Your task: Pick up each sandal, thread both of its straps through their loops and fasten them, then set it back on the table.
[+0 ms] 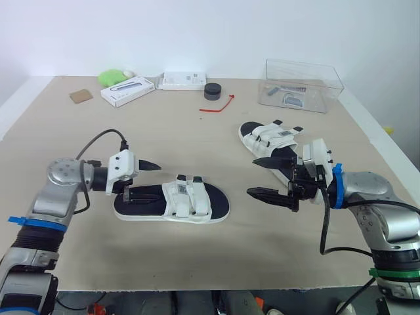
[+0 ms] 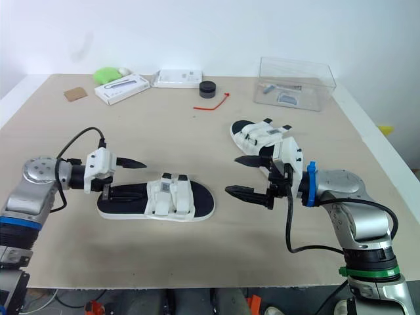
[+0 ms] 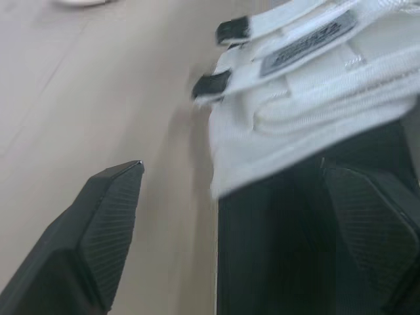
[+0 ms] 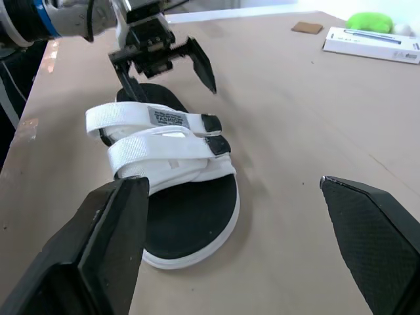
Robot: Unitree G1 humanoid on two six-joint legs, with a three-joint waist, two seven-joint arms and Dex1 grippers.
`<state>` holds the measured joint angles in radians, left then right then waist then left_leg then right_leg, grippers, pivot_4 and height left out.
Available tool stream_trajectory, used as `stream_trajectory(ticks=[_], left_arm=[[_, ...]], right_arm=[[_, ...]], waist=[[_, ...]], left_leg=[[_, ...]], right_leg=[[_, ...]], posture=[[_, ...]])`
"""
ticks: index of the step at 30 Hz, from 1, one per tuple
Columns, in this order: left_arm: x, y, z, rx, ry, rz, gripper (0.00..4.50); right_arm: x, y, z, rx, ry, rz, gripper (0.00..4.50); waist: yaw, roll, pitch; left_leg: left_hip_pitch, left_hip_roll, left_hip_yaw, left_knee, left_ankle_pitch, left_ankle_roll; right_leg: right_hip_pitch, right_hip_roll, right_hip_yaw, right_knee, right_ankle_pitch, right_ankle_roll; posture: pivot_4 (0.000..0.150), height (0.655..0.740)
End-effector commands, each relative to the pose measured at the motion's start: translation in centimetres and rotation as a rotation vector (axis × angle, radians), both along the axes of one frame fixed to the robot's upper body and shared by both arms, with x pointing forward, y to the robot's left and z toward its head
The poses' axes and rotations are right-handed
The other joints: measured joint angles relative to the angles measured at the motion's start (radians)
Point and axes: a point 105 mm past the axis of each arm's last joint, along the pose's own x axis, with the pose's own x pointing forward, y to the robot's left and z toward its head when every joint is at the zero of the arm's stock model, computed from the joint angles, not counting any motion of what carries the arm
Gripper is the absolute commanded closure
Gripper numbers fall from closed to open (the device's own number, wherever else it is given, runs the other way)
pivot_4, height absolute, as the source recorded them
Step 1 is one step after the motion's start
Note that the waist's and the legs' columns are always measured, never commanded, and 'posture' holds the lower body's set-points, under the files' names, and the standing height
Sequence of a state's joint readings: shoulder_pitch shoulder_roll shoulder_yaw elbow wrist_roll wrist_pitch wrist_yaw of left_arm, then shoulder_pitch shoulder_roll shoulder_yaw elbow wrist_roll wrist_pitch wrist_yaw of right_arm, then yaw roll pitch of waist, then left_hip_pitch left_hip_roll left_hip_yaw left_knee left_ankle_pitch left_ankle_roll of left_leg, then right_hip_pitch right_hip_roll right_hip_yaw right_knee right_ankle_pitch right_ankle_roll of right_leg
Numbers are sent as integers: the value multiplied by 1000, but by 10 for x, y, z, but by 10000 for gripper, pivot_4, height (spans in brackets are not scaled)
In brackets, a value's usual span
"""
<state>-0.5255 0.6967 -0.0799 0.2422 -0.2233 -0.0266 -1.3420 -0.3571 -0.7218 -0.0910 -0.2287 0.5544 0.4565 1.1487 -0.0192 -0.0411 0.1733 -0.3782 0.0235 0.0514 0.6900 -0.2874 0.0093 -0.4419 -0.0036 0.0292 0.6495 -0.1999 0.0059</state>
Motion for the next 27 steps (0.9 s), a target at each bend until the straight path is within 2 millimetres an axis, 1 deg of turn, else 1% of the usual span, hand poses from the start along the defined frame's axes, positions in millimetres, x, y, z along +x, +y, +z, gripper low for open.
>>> stream_trajectory(ticks=[1,3,6,9,13,15,16,17,21,24,27], left_arm=[[5,-23,5,-14,-80,-60,257],[6,-35,5,-26,-122,-91,257],[7,-45,6,-52,-123,-107,257],[9,-52,1,-51,-106,-120,257],[12,-53,-10,-40,-72,-112,257],[15,-51,-16,-16,-75,-95,5233],[16,-51,-17,-17,-79,-85,6754],[20,-51,-14,-27,-86,-65,10571],[32,-53,-6,-77,-96,6,30871],[43,-50,2,-108,-121,85,44210],[54,-45,11,-147,-127,177,44210]], right_arm=[[-2,-3,16,5,-103,-3,0],[-4,-3,16,28,-80,3,0],[-4,-5,14,23,-85,2,0],[-6,-8,12,23,-75,-3,0],[-10,-7,8,33,-53,3,0],[-12,-6,5,32,-31,5,0],[-14,-7,3,24,-14,10,0],[-14,-7,2,15,-10,11,0],[-15,-4,1,8,-7,14,0],[-15,-1,3,6,-17,16,0],[-13,2,5,9,-27,11,0]], waist=[[0,0,0],[0,0,0],[-1,0,0],[-1,0,0],[-1,0,0],[-1,0,0],[-1,0,0],[-1,0,0],[-1,0,0],[-1,0,0],[-1,0,0]], left_leg=[[0,0,0,0,0,0],[0,0,0,0,0,0],[0,0,0,1,0,0],[0,0,0,1,0,0],[0,0,0,1,0,0],[0,0,0,1,0,0],[0,0,0,1,0,0],[0,0,0,1,0,0],[1,0,0,2,1,1],[1,0,0,2,1,2],[1,0,1,2,1,2]], right_leg=[[0,0,0,0,0,0],[0,0,0,0,0,1],[0,0,1,0,1,1],[0,0,2,0,1,1],[0,1,1,0,1,1],[0,0,1,0,1,1],[1,0,1,0,1,1],[1,0,1,0,1,1],[1,1,1,0,2,3],[1,1,1,0,3,5],[1,1,2,0,3,3]], posture=[[1500,7400],[1500,7400],[1500,7400],[1500,7400],[1500,7400],[1500,7400],[1500,7400],[1500,7400],[1500,7400],[1500,7400],[1500,7400]])
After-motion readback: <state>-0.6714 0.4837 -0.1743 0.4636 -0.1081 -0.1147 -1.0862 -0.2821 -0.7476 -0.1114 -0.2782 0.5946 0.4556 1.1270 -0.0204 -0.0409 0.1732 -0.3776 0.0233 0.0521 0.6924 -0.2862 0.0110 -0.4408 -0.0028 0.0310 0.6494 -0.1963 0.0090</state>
